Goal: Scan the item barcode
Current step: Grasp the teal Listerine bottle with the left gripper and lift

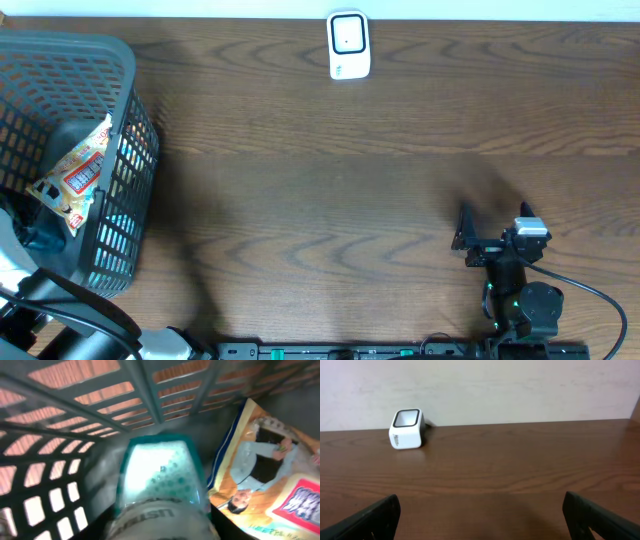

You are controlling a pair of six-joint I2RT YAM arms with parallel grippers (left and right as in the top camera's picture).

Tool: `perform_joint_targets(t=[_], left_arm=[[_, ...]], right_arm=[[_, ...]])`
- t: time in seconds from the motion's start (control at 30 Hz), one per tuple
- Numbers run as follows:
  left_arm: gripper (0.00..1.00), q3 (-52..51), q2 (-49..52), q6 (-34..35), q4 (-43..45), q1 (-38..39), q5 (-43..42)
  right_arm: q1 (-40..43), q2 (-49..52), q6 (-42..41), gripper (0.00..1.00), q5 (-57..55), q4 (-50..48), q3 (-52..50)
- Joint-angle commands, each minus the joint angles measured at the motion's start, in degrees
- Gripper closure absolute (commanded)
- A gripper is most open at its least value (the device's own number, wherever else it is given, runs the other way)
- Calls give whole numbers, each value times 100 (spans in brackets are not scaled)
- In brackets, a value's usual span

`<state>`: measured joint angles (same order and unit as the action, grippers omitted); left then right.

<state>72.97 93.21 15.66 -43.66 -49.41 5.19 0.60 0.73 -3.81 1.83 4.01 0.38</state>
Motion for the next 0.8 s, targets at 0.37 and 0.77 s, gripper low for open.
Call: perform_joint_targets(t=[0.37, 0.77], left_arm=[[78, -17, -164, -20, 28, -13, -271], [77, 131, -1764, 708, 87, -13, -1073]], right_arm=[[-70, -20, 68, 1, 0, 24, -7], [-70, -20, 70, 1, 0, 24, -7]])
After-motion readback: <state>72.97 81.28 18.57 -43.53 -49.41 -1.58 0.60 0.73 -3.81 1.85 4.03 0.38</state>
